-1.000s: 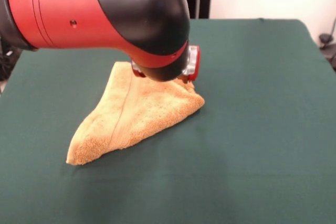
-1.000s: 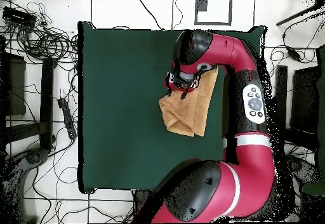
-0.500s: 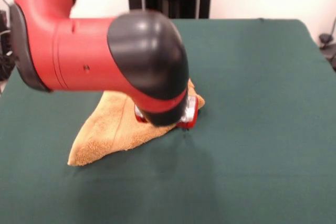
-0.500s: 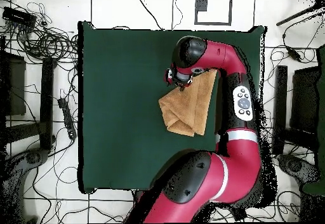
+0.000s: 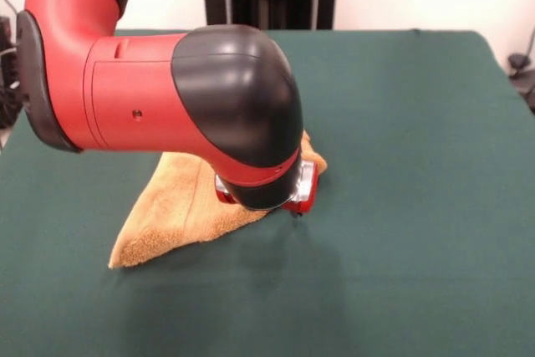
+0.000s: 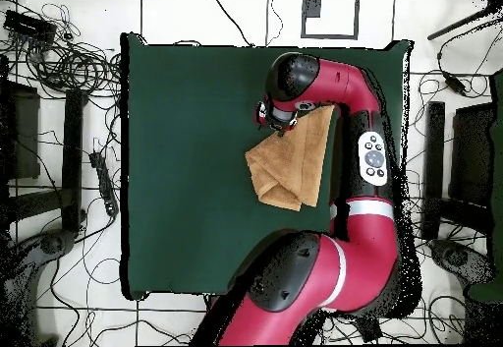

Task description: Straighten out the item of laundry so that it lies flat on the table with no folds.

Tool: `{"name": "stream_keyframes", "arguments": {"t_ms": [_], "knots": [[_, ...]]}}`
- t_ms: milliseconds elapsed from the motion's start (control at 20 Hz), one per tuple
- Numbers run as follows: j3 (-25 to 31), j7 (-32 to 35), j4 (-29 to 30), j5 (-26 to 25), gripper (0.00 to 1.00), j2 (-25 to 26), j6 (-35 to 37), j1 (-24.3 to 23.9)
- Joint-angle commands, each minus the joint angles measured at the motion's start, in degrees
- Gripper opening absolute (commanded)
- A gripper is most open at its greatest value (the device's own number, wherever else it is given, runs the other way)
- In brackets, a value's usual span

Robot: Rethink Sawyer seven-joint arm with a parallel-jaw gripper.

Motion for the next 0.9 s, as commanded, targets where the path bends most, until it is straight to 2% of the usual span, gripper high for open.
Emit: {"name": "stream_keyframes", "arguments": {"t_ms": [50, 400, 700, 750, 900], "knots": [[1.24, -13.8, 5.63, -6.05, 1.0, 10.21, -19.32, 2.96], [1.2, -14.85, 4.7, -6.44, 1.0, 11.6, -18.52, 2.85], [1.91, -18.04, 2.49, -6.17, 1.0, 12.56, -14.53, 2.97], [1.99, -18.58, 2.19, -6.22, 0.0, 12.66, -14.14, 3.02], [2.27, -19.25, 1.96, -6.12, 0.0, 12.82, -13.57, 2.89]]}}
